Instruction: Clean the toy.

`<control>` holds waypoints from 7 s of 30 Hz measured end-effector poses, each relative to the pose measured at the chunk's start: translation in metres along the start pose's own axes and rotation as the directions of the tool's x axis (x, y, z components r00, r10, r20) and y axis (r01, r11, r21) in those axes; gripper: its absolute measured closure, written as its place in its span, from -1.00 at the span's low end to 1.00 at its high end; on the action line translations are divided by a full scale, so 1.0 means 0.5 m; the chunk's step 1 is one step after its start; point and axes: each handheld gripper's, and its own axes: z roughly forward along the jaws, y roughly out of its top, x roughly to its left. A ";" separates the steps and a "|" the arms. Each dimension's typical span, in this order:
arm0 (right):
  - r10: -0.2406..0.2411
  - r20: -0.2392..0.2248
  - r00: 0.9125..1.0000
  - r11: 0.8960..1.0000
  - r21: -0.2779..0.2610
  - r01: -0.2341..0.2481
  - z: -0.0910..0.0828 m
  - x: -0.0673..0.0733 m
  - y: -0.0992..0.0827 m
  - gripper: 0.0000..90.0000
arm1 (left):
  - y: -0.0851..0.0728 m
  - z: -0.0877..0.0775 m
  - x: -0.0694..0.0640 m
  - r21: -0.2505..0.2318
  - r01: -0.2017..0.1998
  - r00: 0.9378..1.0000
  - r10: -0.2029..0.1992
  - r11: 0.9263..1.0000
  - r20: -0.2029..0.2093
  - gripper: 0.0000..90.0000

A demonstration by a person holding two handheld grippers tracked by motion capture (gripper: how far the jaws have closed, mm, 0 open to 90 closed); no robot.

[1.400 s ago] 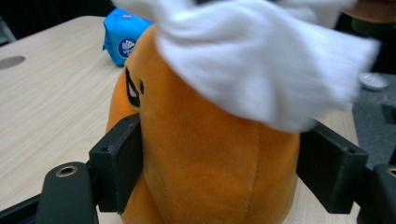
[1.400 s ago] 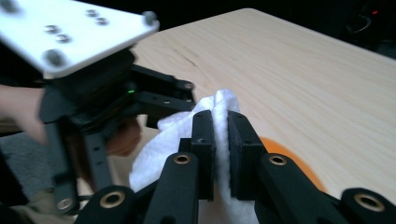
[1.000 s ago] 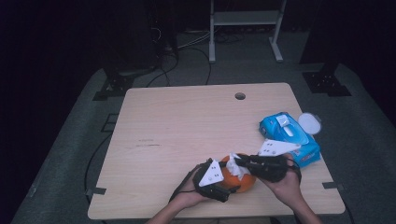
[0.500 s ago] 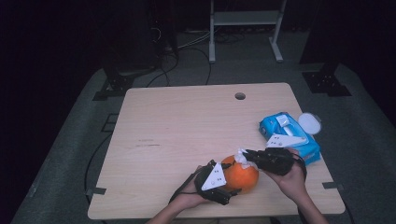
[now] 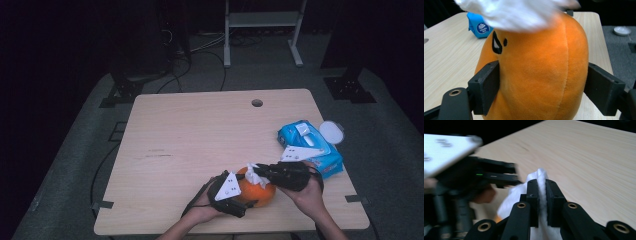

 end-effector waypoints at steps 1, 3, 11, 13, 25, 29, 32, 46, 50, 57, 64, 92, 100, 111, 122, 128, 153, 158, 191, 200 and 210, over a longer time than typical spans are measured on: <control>-0.014 -0.019 1.000 1.000 0.001 0.014 0.004 0.010 0.003 0.81 | 0.000 -0.001 0.003 -0.004 0.013 1.000 -0.013 1.000 -0.001 -0.57; -0.028 -0.036 0.999 1.000 0.006 0.028 0.008 0.020 0.006 0.81 | -0.001 -0.002 0.008 -0.010 0.042 0.999 -0.042 0.999 -0.010 -0.57; -0.074 0.038 0.997 0.997 0.008 0.074 -0.010 0.010 0.008 0.81 | -0.005 -0.013 0.044 -0.043 0.257 0.966 -0.258 0.965 -0.030 -0.61; -0.060 0.056 0.997 0.998 0.004 0.059 -0.017 0.000 0.005 0.81 | -0.004 -0.009 0.043 -0.037 0.257 0.965 -0.258 0.966 -0.033 -0.70; -0.138 0.010 0.990 0.990 0.029 0.137 0.014 0.057 0.011 0.81 | -0.004 -0.009 0.033 -0.012 0.180 0.982 -0.180 0.984 -0.048 -0.53; -0.084 0.064 0.994 0.996 -0.005 0.085 -0.008 0.016 0.009 0.81 | -0.010 -0.013 0.046 -0.027 0.223 0.974 -0.224 0.974 -0.035 -0.51; -0.027 0.098 0.995 0.999 -0.016 0.028 -0.023 -0.022 -0.004 0.81 | -0.017 -0.016 0.058 -0.048 0.276 0.961 -0.277 0.960 -0.012 -0.53; -0.041 0.052 0.998 0.999 -0.007 0.042 -0.015 0.000 -0.001 0.80 | -0.024 -0.021 0.073 -0.061 0.378 0.925 -0.380 0.924 -0.008 -0.57; -0.008 0.063 0.998 1.000 -0.013 0.008 -0.024 -0.021 -0.008 0.80 | -0.021 -0.018 0.069 -0.062 0.347 0.937 -0.348 0.936 -0.009 -0.57; -0.087 0.031 0.996 0.996 -0.001 0.087 -0.004 0.033 0.010 0.80 | -0.003 -0.011 0.035 -0.027 0.192 0.980 -0.193 0.981 -0.056 -0.54; -0.064 0.090 0.994 0.998 -0.015 0.065 -0.011 0.012 0.009 0.80 | -0.007 -0.009 0.031 -0.027 0.131 0.990 -0.132 0.991 -0.044 -0.49; -0.032 0.047 0.998 0.991 -0.131 0.038 -0.047 0.026 0.033 0.81 | 0.043 -0.067 0.041 -0.061 0.074 0.997 -0.075 0.995 -0.009 -0.36; 0.050 0.042 0.998 0.994 -0.097 -0.046 -0.026 -0.017 0.003 0.81 | 0.037 -0.075 0.052 -0.033 0.089 0.996 -0.090 0.995 -0.015 -0.37; -0.034 0.051 0.998 0.999 -0.030 0.035 0.007 0.026 0.008 0.80 | 0.014 -0.043 0.052 0.043 0.101 0.995 -0.100 0.994 -0.019 -0.48; 0.029 0.096 0.995 1.000 -0.014 -0.028 0.002 -0.024 -0.014 0.80 | 0.005 -0.036 0.055 0.031 0.110 0.994 -0.111 0.993 0.006 -0.54; -0.039 0.056 0.998 0.999 -0.020 0.040 0.012 0.024 0.004 0.80 | 0.003 -0.035 0.054 0.032 0.118 0.993 -0.118 0.992 0.002 -0.56; 0.030 0.070 0.997 0.999 -0.025 -0.028 0.000 -0.013 -0.012 0.81 | -0.029 -0.029 0.076 0.016 0.127 0.992 -0.127 0.992 0.021 -0.67; -0.059 0.056 0.997 0.998 -0.008 0.060 0.011 0.022 0.001 0.79 | -0.027 -0.029 0.078 0.018 0.147 0.989 -0.147 0.989 0.015 -0.64; 0.010 -0.004 1.000 0.999 -0.037 -0.010 0.017 0.013 -0.003 0.80 | 0.005 -0.045 0.072 -0.008 0.155 0.988 -0.154 0.988 0.010 -0.38; -0.028 0.089 0.996 0.999 0.017 0.027 0.022 -0.005 -0.018 0.80 | -0.008 -0.051 0.082 -0.002 0.184 0.983 -0.184 0.983 0.008 -0.38; -0.081 0.073 0.994 0.997 0.021 0.079 0.031 0.033 -0.004 0.77 | -0.009 -0.043 0.075 -0.003 0.192 0.981 -0.192 0.981 -0.006 -0.44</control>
